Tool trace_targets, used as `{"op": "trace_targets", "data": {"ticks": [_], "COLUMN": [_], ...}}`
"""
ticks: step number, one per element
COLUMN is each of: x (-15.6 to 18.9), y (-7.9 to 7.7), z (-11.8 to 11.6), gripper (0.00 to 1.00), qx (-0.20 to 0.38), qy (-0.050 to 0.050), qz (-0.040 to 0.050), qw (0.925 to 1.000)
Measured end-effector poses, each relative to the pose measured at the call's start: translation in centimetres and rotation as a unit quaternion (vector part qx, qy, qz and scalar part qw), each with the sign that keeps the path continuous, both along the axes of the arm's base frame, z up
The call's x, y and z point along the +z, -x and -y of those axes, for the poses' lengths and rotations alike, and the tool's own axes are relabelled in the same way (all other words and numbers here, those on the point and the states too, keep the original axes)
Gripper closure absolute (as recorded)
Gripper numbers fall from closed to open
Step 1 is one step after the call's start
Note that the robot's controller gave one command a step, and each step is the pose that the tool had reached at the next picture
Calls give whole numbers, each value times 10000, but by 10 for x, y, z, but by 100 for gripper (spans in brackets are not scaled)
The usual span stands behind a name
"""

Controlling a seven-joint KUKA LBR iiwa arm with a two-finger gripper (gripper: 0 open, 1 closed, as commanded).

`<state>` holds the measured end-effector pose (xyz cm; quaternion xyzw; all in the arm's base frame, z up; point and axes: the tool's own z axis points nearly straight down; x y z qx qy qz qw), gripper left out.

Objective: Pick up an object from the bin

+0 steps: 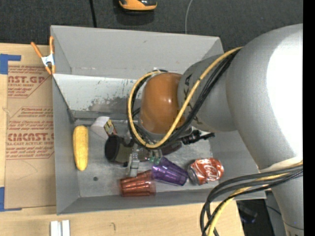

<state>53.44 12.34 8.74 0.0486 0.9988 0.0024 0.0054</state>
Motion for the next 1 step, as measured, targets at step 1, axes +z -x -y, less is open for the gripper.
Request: {"op": "trace_targets", "data": {"ticks": [1], "x": [-1], "y": [1], "z": [0], "gripper": [100], "qx": [2], "qy": [8], "qz": [-32], "qw": [10000]}}
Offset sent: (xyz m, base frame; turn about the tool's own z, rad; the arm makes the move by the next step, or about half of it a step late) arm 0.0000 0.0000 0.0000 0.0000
